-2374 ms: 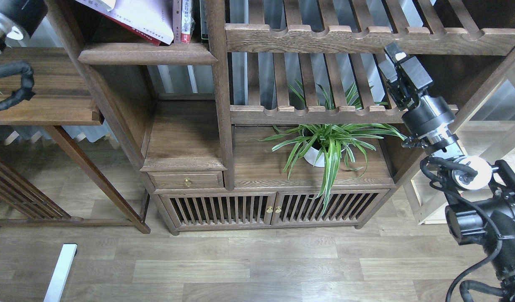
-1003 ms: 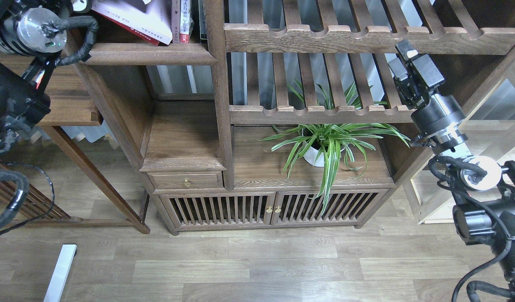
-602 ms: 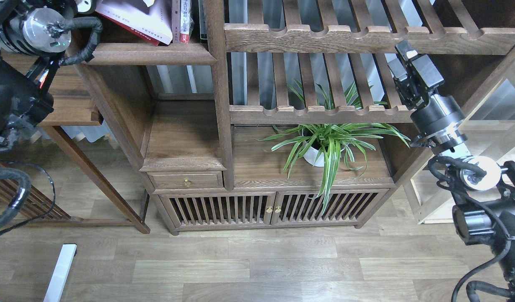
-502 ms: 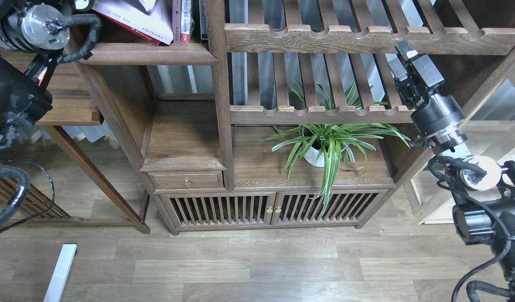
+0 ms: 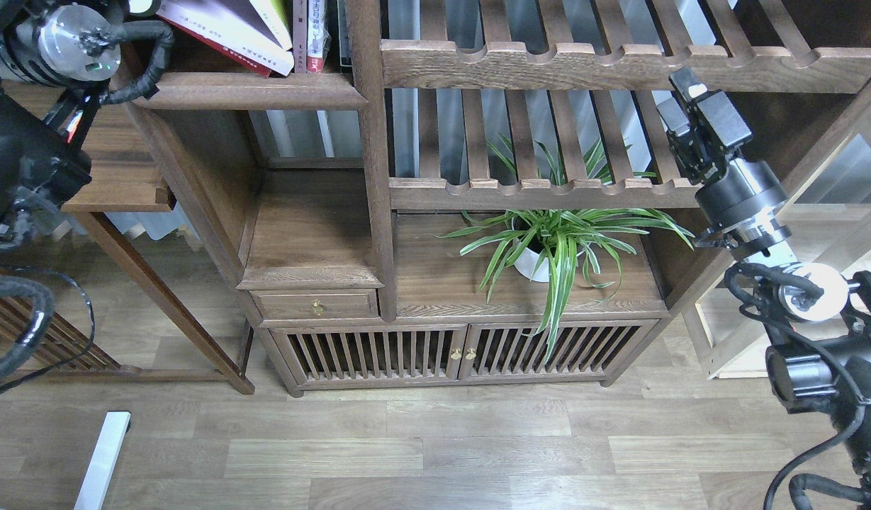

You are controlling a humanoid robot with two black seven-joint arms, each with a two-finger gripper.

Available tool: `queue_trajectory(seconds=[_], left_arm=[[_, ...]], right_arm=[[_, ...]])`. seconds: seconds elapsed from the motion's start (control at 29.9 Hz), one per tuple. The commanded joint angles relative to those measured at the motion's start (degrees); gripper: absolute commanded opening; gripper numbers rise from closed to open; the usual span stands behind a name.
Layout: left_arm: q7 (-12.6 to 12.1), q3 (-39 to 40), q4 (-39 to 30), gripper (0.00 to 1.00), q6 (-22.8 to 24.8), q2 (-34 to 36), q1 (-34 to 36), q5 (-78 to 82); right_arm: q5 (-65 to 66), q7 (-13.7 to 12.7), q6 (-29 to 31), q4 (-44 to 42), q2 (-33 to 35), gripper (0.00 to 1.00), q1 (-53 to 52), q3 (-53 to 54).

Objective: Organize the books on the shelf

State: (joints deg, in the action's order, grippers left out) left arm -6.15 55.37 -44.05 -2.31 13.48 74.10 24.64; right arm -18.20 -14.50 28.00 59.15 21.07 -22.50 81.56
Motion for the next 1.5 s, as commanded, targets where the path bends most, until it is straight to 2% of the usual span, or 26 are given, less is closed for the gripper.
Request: queue_trajectory(seconds=[0.0, 0.27, 1.17, 1.4, 1.47], left_arm=[[0.00, 0.00, 0.28, 0.31, -0.15, -0.39, 0.52, 0.06], [-0.09, 0.00, 0.20, 0.33, -0.50, -0.21, 1.40, -0.03], [-1.15, 0.09, 0.11, 0.36, -1.29, 0.14, 11.86, -0.03], [-1.32, 0.00, -0.77, 0.37, -1.29, 0.14, 12.03, -0.03], [-1.32, 0.00, -0.86, 0.40, -1.29, 0.23, 11.86, -0.03]], right_arm=[[0.00, 0.00, 0.00, 0.00, 0.11, 0.82, 0.00, 0.00], [0.00, 0.09, 0.00, 0.00, 0.46, 0.82, 0.09, -0.09], [0.00, 0.00, 0.00, -0.17, 0.55, 0.82, 0.00, -0.35], [0.00, 0.00, 0.00, -0.17, 0.73, 0.82, 0.09, -0.18], [0.00, 0.00, 0.00, -0.17, 0.73, 0.82, 0.09, -0.18]])
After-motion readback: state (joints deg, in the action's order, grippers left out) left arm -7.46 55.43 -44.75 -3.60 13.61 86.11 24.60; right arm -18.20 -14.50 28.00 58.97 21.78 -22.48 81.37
